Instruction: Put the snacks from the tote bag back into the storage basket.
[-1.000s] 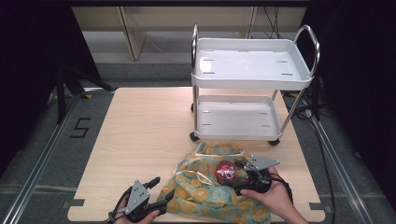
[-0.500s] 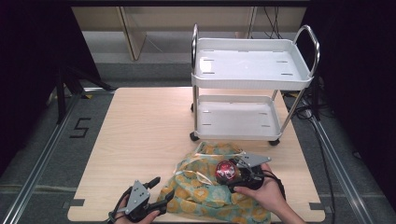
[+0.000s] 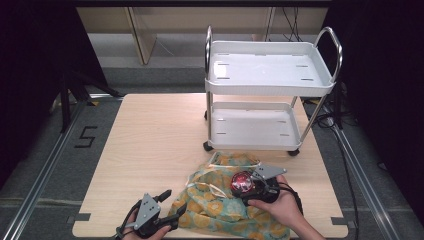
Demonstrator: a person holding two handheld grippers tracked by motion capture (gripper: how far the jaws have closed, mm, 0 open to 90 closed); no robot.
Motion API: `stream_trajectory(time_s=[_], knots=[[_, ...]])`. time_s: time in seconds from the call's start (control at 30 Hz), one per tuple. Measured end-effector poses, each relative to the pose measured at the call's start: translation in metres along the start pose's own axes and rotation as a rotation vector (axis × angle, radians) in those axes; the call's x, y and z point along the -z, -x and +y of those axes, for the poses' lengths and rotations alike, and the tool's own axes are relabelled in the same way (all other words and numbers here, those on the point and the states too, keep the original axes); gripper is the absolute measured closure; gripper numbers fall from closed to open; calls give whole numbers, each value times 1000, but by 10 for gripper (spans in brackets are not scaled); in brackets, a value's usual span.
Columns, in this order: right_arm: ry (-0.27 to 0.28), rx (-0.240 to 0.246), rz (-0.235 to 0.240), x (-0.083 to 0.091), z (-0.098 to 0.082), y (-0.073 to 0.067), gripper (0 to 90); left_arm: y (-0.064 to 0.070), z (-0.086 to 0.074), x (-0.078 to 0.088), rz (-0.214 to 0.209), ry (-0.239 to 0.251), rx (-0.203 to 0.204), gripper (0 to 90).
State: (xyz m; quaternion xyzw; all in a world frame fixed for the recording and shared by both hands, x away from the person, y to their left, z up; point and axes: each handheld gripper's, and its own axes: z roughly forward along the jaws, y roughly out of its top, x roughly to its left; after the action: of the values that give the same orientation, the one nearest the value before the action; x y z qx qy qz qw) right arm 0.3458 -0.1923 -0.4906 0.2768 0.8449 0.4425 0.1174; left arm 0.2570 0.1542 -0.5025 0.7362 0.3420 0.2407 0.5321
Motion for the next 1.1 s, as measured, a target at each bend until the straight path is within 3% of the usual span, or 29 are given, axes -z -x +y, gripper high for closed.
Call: stream_trajectory(time_s=[0.23,0.27,0.33,0.37,0.53,0.57,0.73,0.8,0.9,0.93,1.03,1.1], knots=[[6,18,-42,0,1,-4,264,0,0,0,-2,-3,-2,318],[6,18,-42,0,1,-4,264,-3,1,1,-1,-12,-38,318],[5,19,-47,0,0,-4,265,-2,0,1,2,-16,-36,318],[8,22,-49,0,0,-5,265,0,0,0,-1,0,1,318],[10,24,-63,1,0,-7,266,1,-1,0,-1,2,28,318],[6,21,-60,1,0,-7,266,-1,0,0,1,-1,-8,318],[13,5,-66,2,1,-8,266,1,0,1,8,3,6,319],[13,2,-71,4,2,-10,266,-1,1,1,-2,12,-15,320],[29,14,-78,6,5,-10,266,0,1,2,3,18,3,321],[32,12,-82,7,6,-10,266,-1,1,2,2,16,-15,321],[31,-6,-79,10,8,-12,266,0,1,2,9,3,-13,321],[46,2,-88,12,9,-11,266,0,1,1,4,21,-1,322]])
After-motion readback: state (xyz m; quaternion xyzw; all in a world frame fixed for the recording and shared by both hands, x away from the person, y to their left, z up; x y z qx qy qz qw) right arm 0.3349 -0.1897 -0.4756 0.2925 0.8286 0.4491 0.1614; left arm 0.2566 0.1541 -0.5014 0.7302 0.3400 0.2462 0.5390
